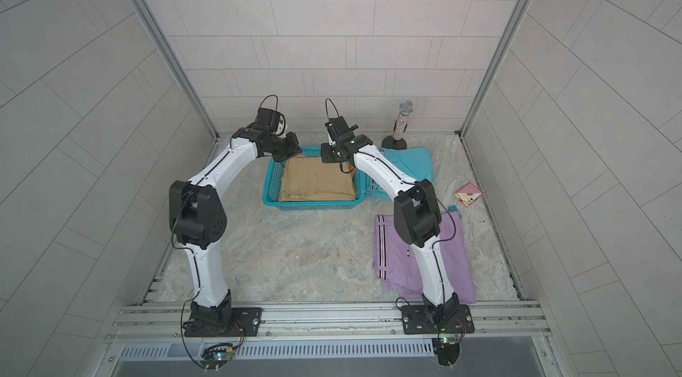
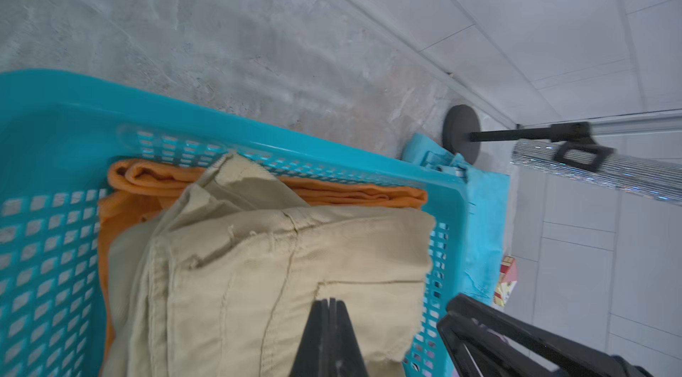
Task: Put the folded long pants in the basket
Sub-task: Place the long pant in the basket.
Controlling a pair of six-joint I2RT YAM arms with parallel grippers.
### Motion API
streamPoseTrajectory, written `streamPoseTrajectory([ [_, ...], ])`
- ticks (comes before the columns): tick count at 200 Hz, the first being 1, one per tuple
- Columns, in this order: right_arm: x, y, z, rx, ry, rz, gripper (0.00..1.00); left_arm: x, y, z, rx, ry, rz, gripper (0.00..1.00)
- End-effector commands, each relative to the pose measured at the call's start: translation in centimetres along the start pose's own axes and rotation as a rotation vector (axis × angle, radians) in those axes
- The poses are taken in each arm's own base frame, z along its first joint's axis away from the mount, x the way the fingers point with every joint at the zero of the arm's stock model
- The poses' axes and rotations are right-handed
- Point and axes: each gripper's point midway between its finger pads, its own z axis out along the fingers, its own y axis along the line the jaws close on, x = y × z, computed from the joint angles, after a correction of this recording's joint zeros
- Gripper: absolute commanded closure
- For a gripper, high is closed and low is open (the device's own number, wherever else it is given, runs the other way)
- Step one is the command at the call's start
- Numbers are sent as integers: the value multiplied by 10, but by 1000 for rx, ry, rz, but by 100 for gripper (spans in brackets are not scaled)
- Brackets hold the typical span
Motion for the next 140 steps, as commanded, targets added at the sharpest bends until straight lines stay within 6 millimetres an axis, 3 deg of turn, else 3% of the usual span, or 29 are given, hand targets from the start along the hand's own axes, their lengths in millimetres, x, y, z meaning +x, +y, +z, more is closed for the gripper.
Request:
streamPoseTrajectory([
  [1,25,-38,29,110,103,10,81,7,20,24,-69,87,-10,100],
  [31,45,-59,45,143,163,27,81,14,41,54,-127,155,-19,100],
  [53,47,-66,48,146,175,33,82,18,56,68,-167,168,-20,100],
  [70,41,-65,41,132,163,31,82,16,54,64,-171,157,-8,100],
  [88,28,-56,24,106,132,23,80,9,40,42,-160,119,13,100],
  [103,13,-46,2,72,95,21,79,3,19,11,-141,66,55,76],
  [121,-8,-31,-41,27,22,20,73,1,-17,-38,-86,-18,110,46],
  [130,-17,-24,-66,6,-19,19,70,6,-36,-64,-63,-58,142,29],
  [140,-23,-19,-94,-14,-63,15,65,18,-54,-93,-35,-92,178,17],
])
